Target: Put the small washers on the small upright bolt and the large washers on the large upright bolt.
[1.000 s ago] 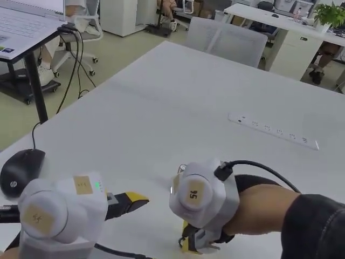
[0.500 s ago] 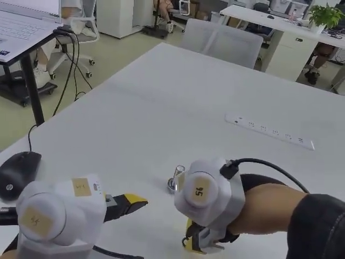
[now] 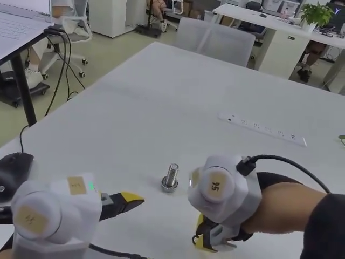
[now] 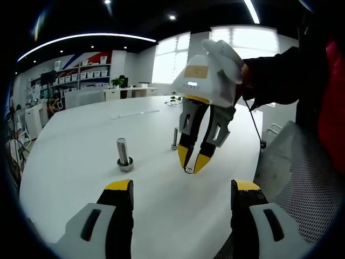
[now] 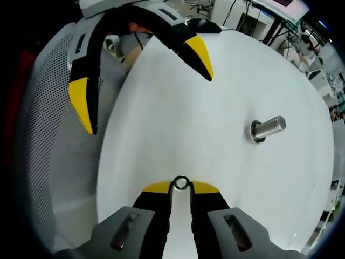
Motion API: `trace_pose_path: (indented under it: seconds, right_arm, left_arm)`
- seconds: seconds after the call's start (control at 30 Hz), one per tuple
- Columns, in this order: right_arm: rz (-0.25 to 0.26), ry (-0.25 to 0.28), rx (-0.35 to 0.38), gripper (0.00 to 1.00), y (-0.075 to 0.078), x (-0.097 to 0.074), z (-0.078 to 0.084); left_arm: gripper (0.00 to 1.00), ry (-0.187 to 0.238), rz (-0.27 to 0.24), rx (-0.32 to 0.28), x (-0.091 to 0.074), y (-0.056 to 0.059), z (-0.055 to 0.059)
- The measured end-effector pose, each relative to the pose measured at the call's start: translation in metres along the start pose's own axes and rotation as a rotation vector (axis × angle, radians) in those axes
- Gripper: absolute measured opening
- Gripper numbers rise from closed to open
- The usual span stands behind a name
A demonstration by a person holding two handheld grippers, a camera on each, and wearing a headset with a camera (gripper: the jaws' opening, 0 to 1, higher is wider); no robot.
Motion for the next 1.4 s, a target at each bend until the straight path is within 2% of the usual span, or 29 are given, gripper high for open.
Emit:
trace_pose_path:
  seconds: [1.17,1.4]
  right_arm:
    - [0.051,-0.019,0.145,0.14,-0.007,-0.03,0.053]
    - [0.067,-0.03,0.18,0.14,-0.002,-0.037,0.067]
  left_arm:
    - [0.73,-0.027,0.036,0.014,0.014,-0.004,-0.004]
    - [0.73,-0.034,0.037,0.012,0.015,-0.004,-0.003]
Point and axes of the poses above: the centre of the closed fingertips' face, and the gripper's own axes: x roughly forward along the fingers, y roughly to its right, z roughly out of its underside, the point moved 8 cm from there along -x, roughly backward along the fingers, and after that the axes turned 12 degrees about -x, right-handed, at the moved point
